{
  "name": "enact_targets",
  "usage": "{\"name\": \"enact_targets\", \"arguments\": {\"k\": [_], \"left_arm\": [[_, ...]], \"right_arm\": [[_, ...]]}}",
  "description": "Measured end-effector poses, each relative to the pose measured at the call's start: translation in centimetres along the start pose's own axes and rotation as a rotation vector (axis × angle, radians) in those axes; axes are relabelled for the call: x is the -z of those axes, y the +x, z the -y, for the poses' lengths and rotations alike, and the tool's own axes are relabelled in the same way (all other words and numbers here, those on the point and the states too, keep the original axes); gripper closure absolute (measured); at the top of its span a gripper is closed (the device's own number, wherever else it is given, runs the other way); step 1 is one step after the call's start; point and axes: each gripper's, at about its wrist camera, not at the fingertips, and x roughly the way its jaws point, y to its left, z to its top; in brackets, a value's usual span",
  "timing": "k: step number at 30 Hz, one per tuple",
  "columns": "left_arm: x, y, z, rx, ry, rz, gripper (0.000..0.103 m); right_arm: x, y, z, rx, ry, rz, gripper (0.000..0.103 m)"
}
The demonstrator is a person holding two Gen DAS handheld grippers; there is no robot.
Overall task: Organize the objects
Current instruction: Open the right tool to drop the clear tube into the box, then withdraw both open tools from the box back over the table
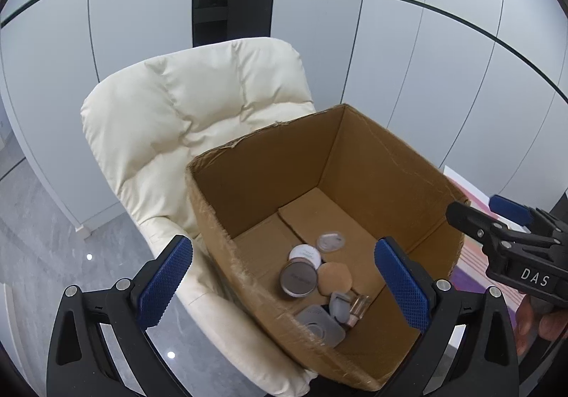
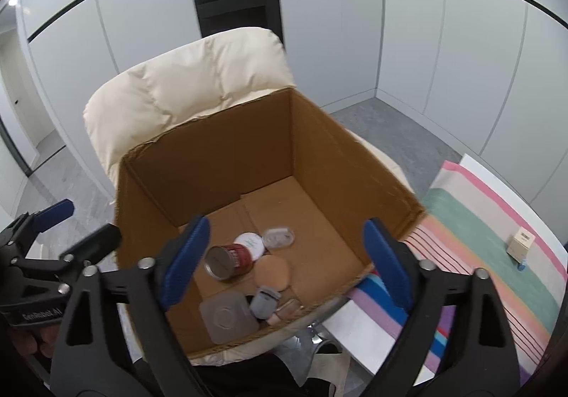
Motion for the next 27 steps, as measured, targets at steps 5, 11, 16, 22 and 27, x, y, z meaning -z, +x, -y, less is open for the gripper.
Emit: {"name": "enact_targets", "arguments": {"k": [5, 11, 16, 22, 27], "left_arm": [[-0.3, 0.4, 1.8, 0.014, 0.018, -0.003, 0.0], [-0.4, 0.8, 4.2, 0.046, 0.047, -0.007, 0.0], [-0.5, 1.1, 6.4, 0.07, 0.073, -0.009, 0.0], [-0.6, 1.5, 8.9, 0.101, 0.095, -0.015, 0.0], [-0.6, 1.7, 11.5, 0.13, 0.125, -0.017, 0.0]], "right_arm": [[0.3, -0.1, 2.3, 0.046, 0.044, -0.016, 0.0], [0.8, -0.7, 5.2, 0.077, 0.088, -0.024, 0.0], [1.4, -1.6, 7.4, 0.097, 0.113, -0.022, 0.0], [2.1, -2.4, 9.8, 0.135, 0.141, -0.026, 0.0], [2.7, -3.5, 12.2, 0.166, 0.176, -0.019, 0.0]]}}
